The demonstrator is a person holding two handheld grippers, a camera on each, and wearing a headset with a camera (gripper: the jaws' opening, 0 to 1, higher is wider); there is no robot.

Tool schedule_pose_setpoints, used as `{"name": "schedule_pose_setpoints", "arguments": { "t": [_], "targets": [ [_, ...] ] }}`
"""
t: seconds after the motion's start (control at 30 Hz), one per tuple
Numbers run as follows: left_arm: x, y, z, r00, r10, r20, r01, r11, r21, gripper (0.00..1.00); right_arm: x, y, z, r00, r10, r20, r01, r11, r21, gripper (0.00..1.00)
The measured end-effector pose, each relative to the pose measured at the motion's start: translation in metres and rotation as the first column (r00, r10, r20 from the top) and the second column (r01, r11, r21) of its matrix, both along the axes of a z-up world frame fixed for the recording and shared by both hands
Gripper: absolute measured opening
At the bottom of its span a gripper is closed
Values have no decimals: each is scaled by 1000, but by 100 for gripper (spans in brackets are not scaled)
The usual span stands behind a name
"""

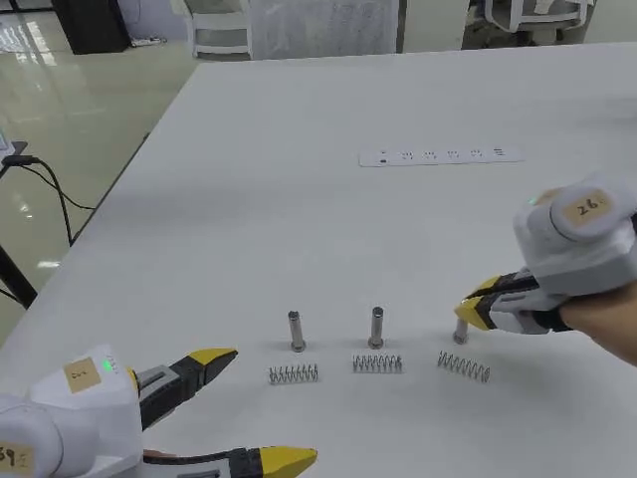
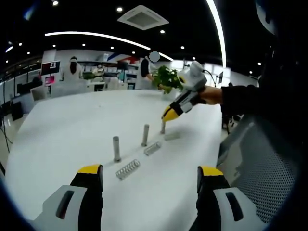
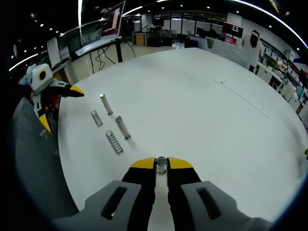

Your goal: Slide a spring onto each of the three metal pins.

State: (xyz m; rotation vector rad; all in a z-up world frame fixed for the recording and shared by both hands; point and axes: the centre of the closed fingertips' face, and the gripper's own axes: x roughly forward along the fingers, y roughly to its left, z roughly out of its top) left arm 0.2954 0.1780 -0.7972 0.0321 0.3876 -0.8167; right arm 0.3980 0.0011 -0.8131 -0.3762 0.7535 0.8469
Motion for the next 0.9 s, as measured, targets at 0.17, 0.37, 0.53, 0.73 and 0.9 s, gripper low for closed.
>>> {"name": "schedule_pose_setpoints", "arguments": {
  "t": [0.17, 0.37, 0.53, 0.73, 0.9],
  "targets": [
    [0, 0, 0, 1000, -1, 0, 1, 1000, 1, 77, -1, -2, 0, 1000, 2, -2, -2, 1000, 1, 5],
    [0, 0, 0, 1000, 2, 1, -2, 1000, 0, 77, -1, -1, -1, 1000, 9, 5, -9, 1000, -1, 5],
    [1, 1, 0, 1000, 6, 2, -6, 1000, -1, 77, -2, -2, -3, 1000, 14, 3, -14, 1000, -5, 6],
    [1, 1, 0, 1000, 7, 3, -7, 1000, -3, 77, -1, -4, -3, 1000, 9, 3, -9, 1000, -3, 8],
    [1, 2, 1, 1000, 10, 4, -10, 1000, -4, 77, -2, -7, -2, 1000, 6, 9, -6, 1000, -6, 9]
  ]
}}
